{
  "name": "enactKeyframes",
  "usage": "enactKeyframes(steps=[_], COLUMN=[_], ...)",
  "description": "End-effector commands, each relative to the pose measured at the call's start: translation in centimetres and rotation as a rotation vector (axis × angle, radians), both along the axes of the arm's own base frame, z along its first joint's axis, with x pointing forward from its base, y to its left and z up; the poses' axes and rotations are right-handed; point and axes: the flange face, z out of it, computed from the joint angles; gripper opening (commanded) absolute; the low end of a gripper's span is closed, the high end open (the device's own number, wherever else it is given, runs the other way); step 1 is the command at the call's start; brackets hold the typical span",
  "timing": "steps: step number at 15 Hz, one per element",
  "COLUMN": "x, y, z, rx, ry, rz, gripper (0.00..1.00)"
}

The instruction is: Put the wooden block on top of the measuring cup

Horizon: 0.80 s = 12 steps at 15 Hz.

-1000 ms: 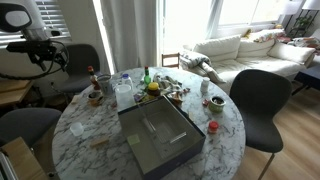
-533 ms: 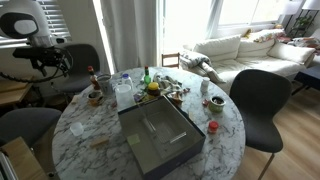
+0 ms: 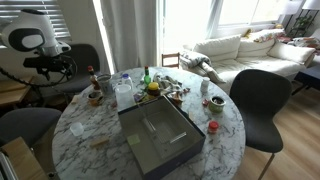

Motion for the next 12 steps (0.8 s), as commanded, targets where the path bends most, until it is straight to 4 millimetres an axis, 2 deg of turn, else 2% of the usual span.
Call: enactKeyframes(steps=[1, 4, 6, 12], x=[0.2, 0.1, 0.0, 0.6], y=[0.9, 0.8, 0.6, 0.7], z=[-4.9, -8.3, -9.8, -12.5], rx=[0.044, 0.019, 0.006, -0.002], ry=[-0.008, 0.016, 0.037, 0.029], rz=[0.068, 0.088, 0.071, 0.079], gripper=[1.00, 1.00, 1.00, 1.00])
